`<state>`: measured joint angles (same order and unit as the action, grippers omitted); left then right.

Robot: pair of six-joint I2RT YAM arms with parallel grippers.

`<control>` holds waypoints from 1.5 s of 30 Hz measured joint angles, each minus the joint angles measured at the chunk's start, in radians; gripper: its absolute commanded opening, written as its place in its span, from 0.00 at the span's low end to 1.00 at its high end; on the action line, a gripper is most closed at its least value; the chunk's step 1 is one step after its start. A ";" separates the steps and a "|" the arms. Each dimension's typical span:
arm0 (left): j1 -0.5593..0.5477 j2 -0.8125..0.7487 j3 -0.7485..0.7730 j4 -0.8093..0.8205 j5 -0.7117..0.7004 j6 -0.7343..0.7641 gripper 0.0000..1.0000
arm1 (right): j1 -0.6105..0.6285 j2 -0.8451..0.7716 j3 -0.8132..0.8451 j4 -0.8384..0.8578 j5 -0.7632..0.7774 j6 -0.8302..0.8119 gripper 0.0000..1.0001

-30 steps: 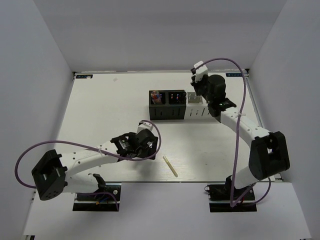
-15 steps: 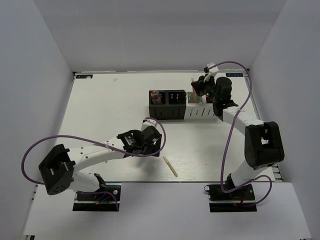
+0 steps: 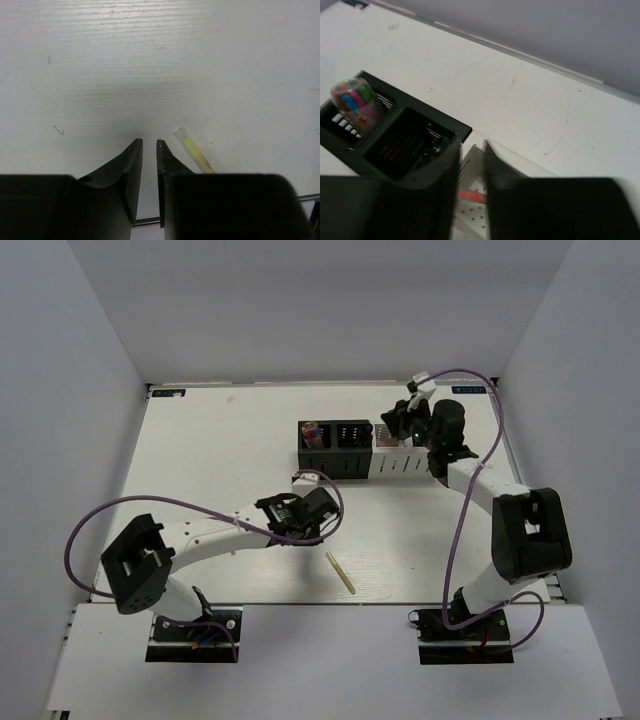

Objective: Sort the stationery into containers
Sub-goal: Place the stationery into the container, then grab a piece of stationery with the left arm

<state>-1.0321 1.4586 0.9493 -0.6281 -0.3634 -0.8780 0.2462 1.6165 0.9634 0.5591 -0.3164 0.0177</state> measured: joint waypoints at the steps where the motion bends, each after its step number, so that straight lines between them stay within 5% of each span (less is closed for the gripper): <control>1: -0.006 0.023 0.030 -0.026 -0.008 -0.031 0.38 | 0.000 -0.026 -0.005 -0.013 0.009 -0.005 0.14; 4: -0.040 0.092 0.140 -0.120 -0.044 -0.161 0.60 | -0.002 -0.126 -0.012 -0.110 0.066 0.000 0.16; 7: -0.090 0.140 0.221 -0.226 -0.075 -0.327 0.79 | -0.003 -0.228 0.012 -0.275 0.133 0.028 0.46; 10: -0.141 0.185 0.264 -0.310 -0.089 -0.452 0.88 | -0.005 -0.314 0.031 -0.452 0.166 0.051 0.44; 14: -0.188 0.238 0.286 -0.348 -0.086 -0.518 0.76 | -0.005 -0.462 -0.082 -0.592 0.175 0.065 0.02; 15: -0.192 0.249 0.284 -0.345 -0.079 -0.524 0.73 | -0.005 -0.506 -0.126 -0.636 0.174 0.068 0.00; 22: -0.173 0.341 0.269 -0.286 -0.044 -0.565 0.65 | -0.010 -0.638 -0.214 -0.850 0.174 0.079 0.00; 35: -0.144 0.431 0.302 -0.296 -0.040 -0.593 0.40 | -0.023 -0.697 -0.240 -0.890 0.179 0.080 0.00; 39: -0.145 0.446 0.320 -0.306 -0.039 -0.601 0.23 | -0.037 -0.705 -0.240 -0.899 0.180 0.080 0.00; 40: -0.145 0.446 0.317 -0.303 -0.037 -0.601 0.12 | -0.040 -0.707 -0.240 -0.901 0.179 0.080 0.00; 41: -0.145 0.444 0.313 -0.297 -0.036 -0.603 0.08 | -0.043 -0.709 -0.240 -0.901 0.179 0.080 0.03; 42: -0.145 0.439 0.306 -0.288 -0.037 -0.609 0.04 | -0.047 -0.710 -0.240 -0.901 0.179 0.081 0.27; 45: -0.145 0.420 0.283 -0.265 -0.044 -0.625 0.01 | -0.057 -0.712 -0.240 -0.903 0.168 0.077 0.72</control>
<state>-1.1774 1.8790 1.2324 -0.8932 -0.4072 -1.5028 0.1894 0.9047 0.7231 -0.3443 -0.1486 0.0944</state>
